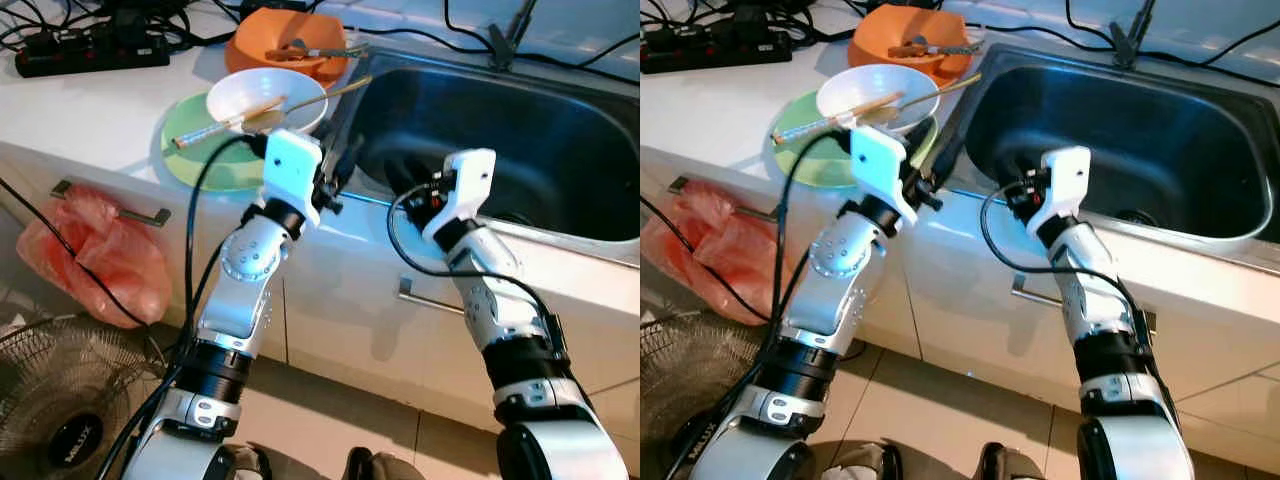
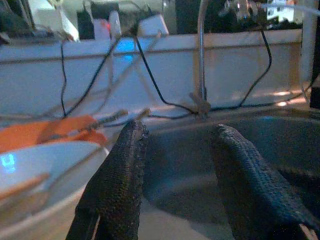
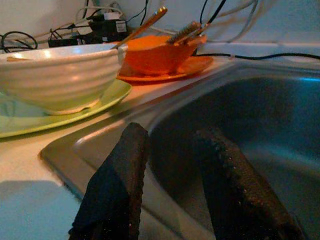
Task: Kitchen organization
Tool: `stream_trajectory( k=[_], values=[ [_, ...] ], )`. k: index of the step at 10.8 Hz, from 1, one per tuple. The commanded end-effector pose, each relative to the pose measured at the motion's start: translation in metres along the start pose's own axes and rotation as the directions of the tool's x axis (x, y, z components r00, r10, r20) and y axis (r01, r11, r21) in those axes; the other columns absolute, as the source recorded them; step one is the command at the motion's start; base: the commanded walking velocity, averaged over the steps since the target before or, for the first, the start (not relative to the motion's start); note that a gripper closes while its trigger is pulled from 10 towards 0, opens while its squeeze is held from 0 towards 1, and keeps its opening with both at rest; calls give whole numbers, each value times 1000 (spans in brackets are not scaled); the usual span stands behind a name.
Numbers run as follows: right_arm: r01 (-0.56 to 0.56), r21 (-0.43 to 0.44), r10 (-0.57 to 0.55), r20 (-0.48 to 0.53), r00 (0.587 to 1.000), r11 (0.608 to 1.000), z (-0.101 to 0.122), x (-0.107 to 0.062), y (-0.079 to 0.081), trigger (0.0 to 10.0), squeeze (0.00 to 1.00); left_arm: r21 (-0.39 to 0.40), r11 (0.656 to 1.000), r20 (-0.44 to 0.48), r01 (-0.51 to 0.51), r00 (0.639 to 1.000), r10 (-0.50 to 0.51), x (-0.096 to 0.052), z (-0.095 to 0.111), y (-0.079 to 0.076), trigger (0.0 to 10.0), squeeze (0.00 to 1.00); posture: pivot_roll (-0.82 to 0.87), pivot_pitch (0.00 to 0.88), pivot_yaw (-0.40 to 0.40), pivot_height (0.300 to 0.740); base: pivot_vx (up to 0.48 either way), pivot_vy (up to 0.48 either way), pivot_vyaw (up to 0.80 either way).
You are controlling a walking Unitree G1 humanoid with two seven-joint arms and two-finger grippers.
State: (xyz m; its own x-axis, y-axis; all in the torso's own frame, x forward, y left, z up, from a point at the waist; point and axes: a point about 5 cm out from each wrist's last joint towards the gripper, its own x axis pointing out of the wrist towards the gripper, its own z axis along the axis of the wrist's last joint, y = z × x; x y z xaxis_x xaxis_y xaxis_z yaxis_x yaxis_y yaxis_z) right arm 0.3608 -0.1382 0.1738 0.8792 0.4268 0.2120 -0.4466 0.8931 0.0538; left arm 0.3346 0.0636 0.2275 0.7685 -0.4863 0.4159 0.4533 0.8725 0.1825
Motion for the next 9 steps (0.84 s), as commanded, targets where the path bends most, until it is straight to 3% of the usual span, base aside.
stream_trajectory(
  k=[1,2,3,4,5,6,9],
  values=[
    [-16,14,17,-18,1000,1000,-3,-5,0,10000,0,25,1000,83,-17,996,15,5,20,1,10000,0,28,150,-45,740,0,0,0],
    [-31,28,32,-38,999,999,-8,-9,3,10000,0,39,997,140,-62,989,56,8,35,9,10000,0,29,150,-45,740,0,0,0],
    [-32,45,35,-60,998,998,-14,-12,6,10000,0,81,976,211,-202,960,181,6,49,28,10000,0,33,149,-44,740,0,0,0],
    [-32,51,35,-66,997,998,-16,-13,7,10000,0,89,965,227,-248,948,223,3,51,35,10000,0,34,149,-44,740,0,0,0],
    [-31,60,35,-76,997,998,-19,-14,8,10000,0,74,965,194,-253,952,235,-2,44,39,10000,0,38,148,-43,740,0,0,0],
    [-29,70,35,-89,995,997,-23,-15,10,10000,0,-23,964,147,-264,953,264,-12,32,46,10000,0,36,145,-42,740,0,0,0],
    [-14,86,22,-102,994,996,-29,-19,10,10000,0,-82,960,197,-268,940,279,-28,43,60,10000,0,49,145,-46,740,0,0,0]
  ],
)
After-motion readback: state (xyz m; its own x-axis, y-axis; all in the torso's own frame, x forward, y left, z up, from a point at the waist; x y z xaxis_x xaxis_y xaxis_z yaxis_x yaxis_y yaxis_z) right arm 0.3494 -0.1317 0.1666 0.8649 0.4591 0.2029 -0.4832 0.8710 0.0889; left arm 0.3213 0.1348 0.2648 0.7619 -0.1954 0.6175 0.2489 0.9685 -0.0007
